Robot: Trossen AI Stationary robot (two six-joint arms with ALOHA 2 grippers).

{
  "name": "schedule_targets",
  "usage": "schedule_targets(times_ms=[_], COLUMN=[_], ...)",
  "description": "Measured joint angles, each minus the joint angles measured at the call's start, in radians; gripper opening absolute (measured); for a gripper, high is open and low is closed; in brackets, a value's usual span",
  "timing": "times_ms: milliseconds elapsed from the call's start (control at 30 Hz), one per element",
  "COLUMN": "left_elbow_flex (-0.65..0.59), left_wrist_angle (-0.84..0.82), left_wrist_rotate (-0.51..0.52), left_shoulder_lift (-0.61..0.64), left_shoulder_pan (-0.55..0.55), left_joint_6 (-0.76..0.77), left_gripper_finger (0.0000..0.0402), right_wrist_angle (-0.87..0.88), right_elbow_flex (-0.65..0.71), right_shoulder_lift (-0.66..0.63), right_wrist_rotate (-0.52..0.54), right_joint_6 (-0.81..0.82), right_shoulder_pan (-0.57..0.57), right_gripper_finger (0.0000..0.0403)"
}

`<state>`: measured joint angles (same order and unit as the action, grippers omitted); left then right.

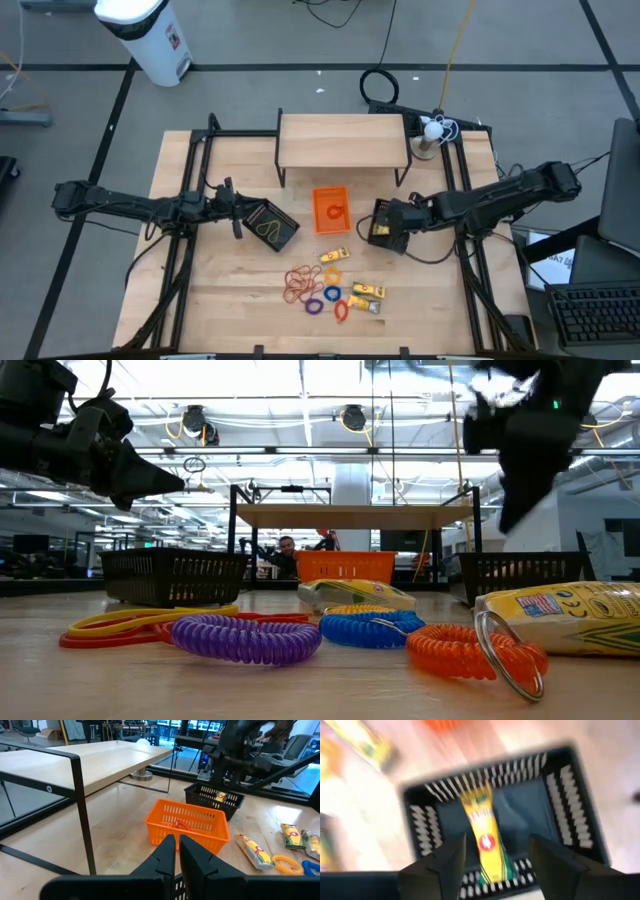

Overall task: Pick & Place Office Desk Supplies
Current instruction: Put the yellow rubber band into the left black bin

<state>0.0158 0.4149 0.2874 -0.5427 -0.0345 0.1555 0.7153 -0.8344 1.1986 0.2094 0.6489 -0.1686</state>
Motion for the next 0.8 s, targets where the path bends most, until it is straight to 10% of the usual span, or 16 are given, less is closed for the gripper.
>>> schedule_targets(times_ms=[233, 533, 800], left_elbow_flex=[0.0, 0.0, 0.0], left_wrist_angle=[0.0, -0.001, -0.003], left_wrist_rotate=[0.002, 0.006, 0.011], left_shoulder_lift=[0.0, 0.0, 0.0], left_shoulder_pan=[0.001, 0.001, 0.002], left_joint_6=[-0.004, -0.023, 0.016], left_gripper_finger=[0.0024, 0.0024, 0.0024], right_wrist_angle=[-0.379, -0.907, -1.27], right_elbow_flex=[0.075, 0.419, 0.658], right_shoulder_lift=[-0.295, -0.635, -0.662], right_wrist_rotate=[0.298, -0.003, -0.134], right_joint_6=[-0.4, -0.541, -0.492], right_shoulder_pan=[-0.063, 0.113, 0.186], right_gripper_finger=[0.0184, 0.0014, 0.0004])
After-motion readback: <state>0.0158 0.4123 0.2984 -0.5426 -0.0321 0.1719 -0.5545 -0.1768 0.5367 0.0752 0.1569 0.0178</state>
